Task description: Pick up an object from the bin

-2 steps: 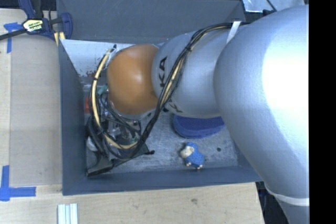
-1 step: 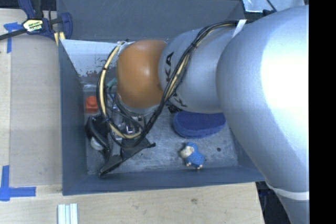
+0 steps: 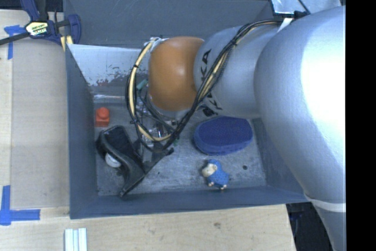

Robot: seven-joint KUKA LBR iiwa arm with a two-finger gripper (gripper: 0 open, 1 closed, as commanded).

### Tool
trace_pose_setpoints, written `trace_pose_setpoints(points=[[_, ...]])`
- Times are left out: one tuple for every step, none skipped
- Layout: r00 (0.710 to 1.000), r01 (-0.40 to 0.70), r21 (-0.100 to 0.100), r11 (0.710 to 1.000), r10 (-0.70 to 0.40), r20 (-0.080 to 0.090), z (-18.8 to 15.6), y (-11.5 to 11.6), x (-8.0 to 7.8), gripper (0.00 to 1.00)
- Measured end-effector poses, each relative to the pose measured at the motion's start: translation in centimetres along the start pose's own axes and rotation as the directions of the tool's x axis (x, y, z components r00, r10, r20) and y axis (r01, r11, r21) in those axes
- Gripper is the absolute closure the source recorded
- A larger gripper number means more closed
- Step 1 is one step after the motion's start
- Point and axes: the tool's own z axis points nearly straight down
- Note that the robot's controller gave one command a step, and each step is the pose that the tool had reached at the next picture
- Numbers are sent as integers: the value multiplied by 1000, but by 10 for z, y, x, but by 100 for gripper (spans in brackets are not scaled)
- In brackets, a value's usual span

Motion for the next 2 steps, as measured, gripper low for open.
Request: trace_pose_setpoints(points=[[1000, -22, -2, 1000, 22, -13, 10, -34, 10, 0], [1000, -21, -5, 1000, 21, -10, 9, -31, 9, 100]])
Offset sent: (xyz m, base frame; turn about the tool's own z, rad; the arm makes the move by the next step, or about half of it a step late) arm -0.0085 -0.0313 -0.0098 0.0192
